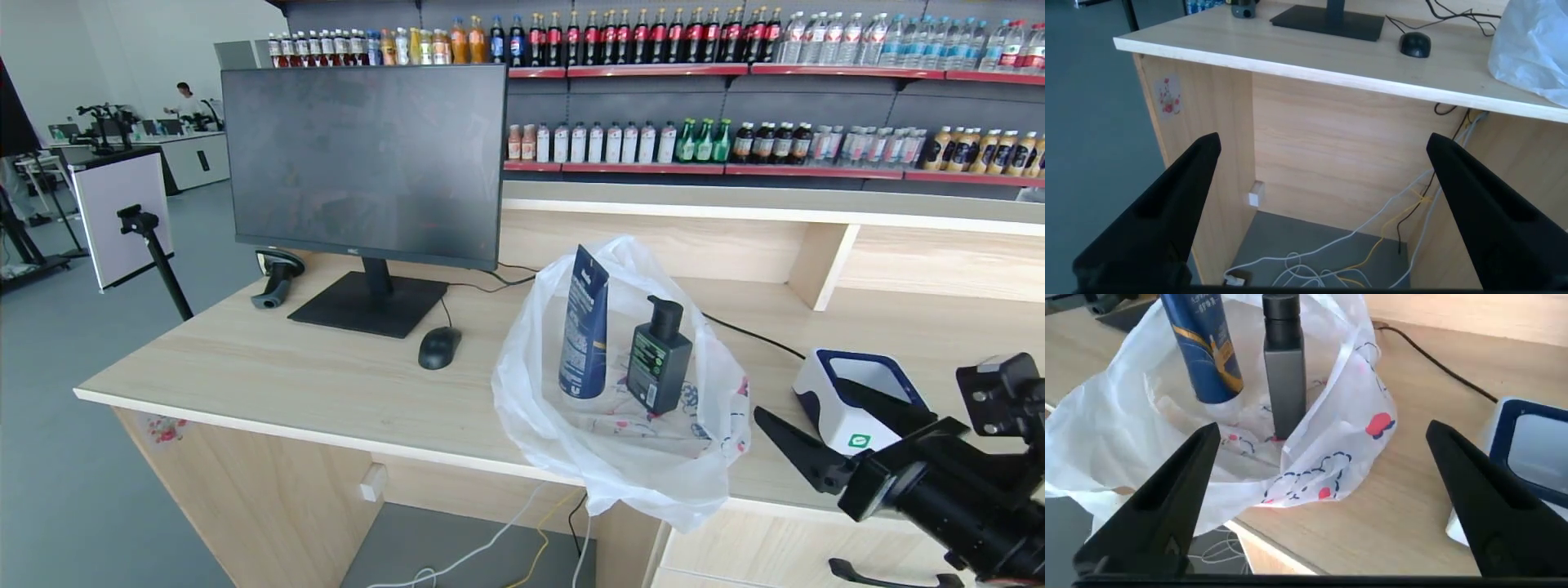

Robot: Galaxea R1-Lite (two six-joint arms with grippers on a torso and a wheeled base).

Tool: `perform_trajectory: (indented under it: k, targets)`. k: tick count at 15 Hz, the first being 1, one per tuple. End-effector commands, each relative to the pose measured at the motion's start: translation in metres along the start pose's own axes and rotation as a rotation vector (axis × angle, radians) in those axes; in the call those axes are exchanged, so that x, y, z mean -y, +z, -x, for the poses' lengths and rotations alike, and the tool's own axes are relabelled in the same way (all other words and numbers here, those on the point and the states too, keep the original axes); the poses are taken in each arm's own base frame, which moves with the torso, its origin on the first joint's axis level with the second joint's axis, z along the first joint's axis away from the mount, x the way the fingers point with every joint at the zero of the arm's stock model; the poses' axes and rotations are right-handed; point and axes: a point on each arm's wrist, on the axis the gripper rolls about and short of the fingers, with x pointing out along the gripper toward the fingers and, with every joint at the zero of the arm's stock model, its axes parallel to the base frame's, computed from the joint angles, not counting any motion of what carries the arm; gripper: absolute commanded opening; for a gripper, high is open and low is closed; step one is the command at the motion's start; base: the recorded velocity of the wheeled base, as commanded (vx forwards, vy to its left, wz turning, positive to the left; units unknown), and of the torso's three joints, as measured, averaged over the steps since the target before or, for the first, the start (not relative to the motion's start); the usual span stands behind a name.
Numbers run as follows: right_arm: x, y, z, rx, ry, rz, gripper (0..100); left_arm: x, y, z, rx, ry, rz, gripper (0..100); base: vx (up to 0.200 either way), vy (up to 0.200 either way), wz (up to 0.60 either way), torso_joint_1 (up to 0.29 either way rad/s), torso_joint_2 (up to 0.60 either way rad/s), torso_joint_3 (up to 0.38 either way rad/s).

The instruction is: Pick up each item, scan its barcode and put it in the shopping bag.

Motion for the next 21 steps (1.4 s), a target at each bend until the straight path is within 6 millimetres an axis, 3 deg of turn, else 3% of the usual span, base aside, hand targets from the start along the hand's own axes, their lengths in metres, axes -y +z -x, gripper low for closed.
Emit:
perform_trajectory:
  k: [1, 3, 4, 8, 12, 16, 21]
  targets:
    - [0.004, 0.006, 0.068, -0.020, -0.027, -0.039, 100, 0.000, 0.000, 0.000, 0.000, 0.001, 0.000, 100, 0.000, 0.000, 0.00, 0.000, 0.00, 0.000]
    - [0.003, -0.006, 0.097, -0.099, -0.009, -0.029, 100, 0.000, 0.000, 0.000, 0.000, 0.001, 0.000, 100, 0.000, 0.000, 0.00, 0.000, 0.00, 0.000]
    - [0.000, -0.018, 0.120, -0.145, 0.067, 0.030, 100, 0.000, 0.000, 0.000, 0.000, 0.001, 0.000, 100, 0.000, 0.000, 0.00, 0.000, 0.00, 0.000]
    - [0.003, -0.060, 0.169, -0.223, 0.151, 0.094, 100, 0.000, 0.000, 0.000, 0.000, 0.000, 0.002, 100, 0.000, 0.000, 0.00, 0.000, 0.00, 0.000]
    - [0.003, -0.059, 0.171, -0.194, 0.142, 0.057, 100, 0.000, 0.000, 0.000, -0.001, -0.002, -0.003, 100, 0.000, 0.000, 0.00, 0.000, 0.00, 0.000]
    - [0.001, -0.060, 0.172, -0.194, -0.181, 0.037, 100, 0.000, 0.000, 0.000, 0.000, -0.002, 0.000, 100, 0.000, 0.000, 0.00, 0.000, 0.00, 0.000]
    - [-0.005, -0.063, 0.187, 0.019, -0.346, 0.038, 100, 0.000, 0.000, 0.000, 0.000, -0.002, -0.001, 100, 0.000, 0.000, 0.00, 0.000, 0.00, 0.000]
